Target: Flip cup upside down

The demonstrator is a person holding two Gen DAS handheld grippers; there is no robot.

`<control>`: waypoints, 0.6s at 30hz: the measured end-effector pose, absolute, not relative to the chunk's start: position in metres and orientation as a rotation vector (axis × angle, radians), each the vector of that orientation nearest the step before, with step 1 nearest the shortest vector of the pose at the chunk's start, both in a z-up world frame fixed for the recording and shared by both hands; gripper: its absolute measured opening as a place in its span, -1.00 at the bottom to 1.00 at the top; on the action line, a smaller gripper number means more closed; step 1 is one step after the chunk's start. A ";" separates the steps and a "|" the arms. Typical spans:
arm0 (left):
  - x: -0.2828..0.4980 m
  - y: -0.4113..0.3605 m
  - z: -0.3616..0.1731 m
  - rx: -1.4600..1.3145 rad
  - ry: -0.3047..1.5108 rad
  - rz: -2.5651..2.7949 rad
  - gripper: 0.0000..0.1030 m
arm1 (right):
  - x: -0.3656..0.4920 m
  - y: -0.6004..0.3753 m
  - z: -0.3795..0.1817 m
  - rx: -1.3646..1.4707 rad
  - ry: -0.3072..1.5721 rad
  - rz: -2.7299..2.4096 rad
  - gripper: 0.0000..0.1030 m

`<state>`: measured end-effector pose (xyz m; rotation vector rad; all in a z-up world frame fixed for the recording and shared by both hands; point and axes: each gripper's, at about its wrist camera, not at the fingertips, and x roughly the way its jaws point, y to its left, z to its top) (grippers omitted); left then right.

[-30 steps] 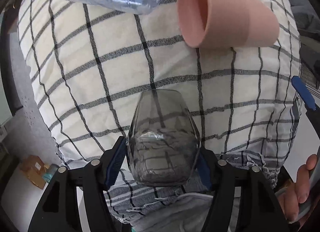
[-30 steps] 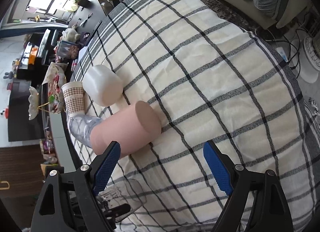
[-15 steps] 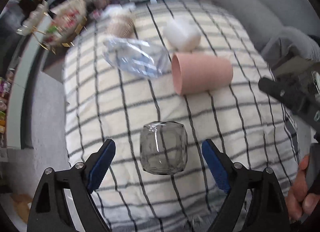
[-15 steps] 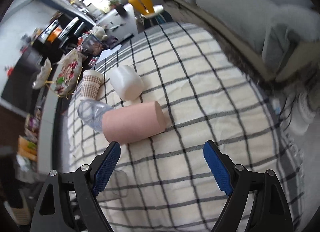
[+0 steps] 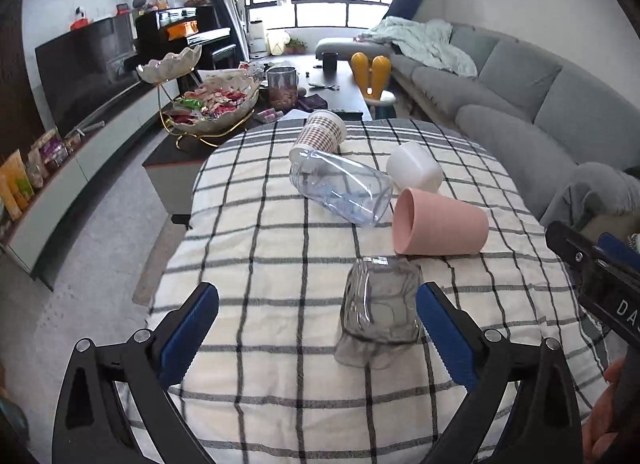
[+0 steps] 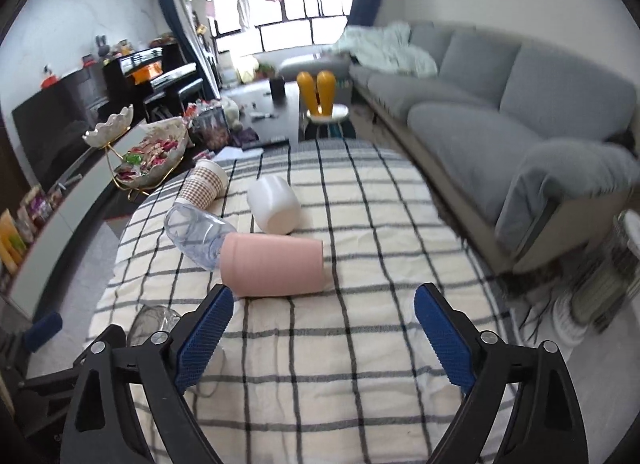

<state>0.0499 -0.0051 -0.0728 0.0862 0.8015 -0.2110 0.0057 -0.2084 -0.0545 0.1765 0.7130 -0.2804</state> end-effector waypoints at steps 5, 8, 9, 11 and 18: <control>0.038 0.000 -0.079 0.062 0.730 -0.202 0.99 | -0.010 -0.196 -0.050 0.088 0.620 -0.316 0.85; 0.028 0.001 -0.081 0.057 0.693 -0.204 0.99 | -0.014 -0.193 -0.051 0.066 0.607 -0.330 0.85; 0.027 0.001 -0.081 0.053 0.683 -0.204 0.99 | -0.014 -0.193 -0.051 0.062 0.605 -0.332 0.85; 0.024 0.002 -0.081 0.046 0.667 -0.196 1.00 | -0.015 -0.192 -0.052 0.056 0.606 -0.335 0.85; 0.021 0.007 -0.083 0.032 0.656 -0.185 1.00 | -0.017 -0.188 -0.053 0.044 0.587 -0.328 0.85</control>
